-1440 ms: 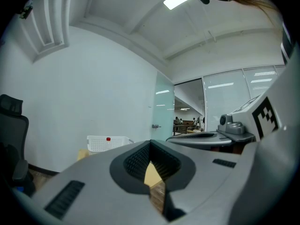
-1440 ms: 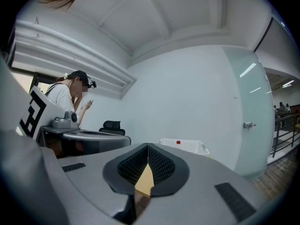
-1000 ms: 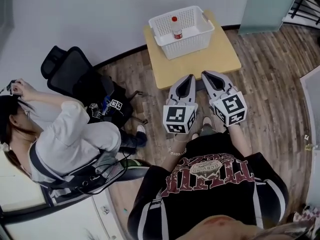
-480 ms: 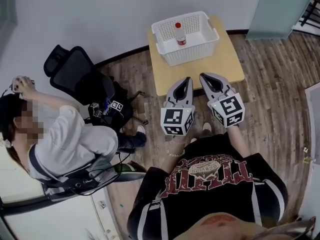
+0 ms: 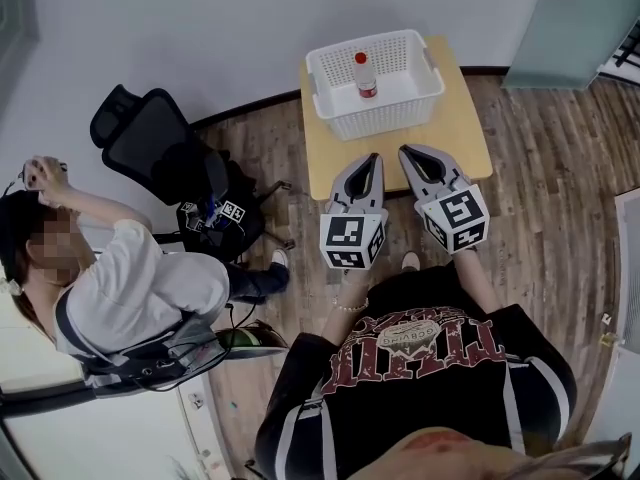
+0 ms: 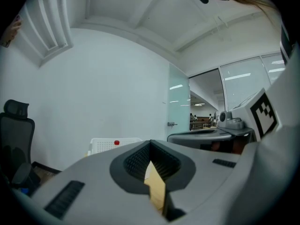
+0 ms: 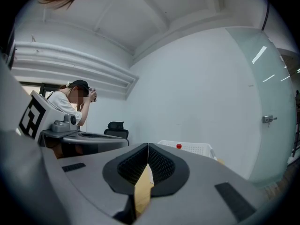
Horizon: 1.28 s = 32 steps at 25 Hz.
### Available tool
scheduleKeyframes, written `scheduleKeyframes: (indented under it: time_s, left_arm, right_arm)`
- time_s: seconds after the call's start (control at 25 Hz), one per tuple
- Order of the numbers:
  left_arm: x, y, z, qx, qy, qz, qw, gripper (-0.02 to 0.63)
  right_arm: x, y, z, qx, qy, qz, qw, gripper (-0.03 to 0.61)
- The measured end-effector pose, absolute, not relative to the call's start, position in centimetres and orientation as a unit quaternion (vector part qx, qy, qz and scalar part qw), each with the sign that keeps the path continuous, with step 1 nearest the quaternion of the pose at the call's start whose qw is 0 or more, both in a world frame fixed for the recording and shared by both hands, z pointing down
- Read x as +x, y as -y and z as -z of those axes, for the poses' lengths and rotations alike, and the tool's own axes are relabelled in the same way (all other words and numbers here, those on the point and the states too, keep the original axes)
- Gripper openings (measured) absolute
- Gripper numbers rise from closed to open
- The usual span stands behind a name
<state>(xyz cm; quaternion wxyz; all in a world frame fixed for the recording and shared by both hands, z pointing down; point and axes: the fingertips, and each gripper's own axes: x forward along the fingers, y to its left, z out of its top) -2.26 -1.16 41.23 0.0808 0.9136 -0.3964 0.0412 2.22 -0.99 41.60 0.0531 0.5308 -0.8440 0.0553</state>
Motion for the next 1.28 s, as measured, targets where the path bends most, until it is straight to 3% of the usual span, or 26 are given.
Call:
scheduleKeyframes:
  time_s: [1.28]
  left_arm:
    - [-1.2, 8.0, -42.2, 0.915, 0.390, -0.044, 0.093, 0.044]
  right_arm:
    - [3.6, 7.2, -42.6, 0.540, 0.836, -0.064, 0.067, 0.017]
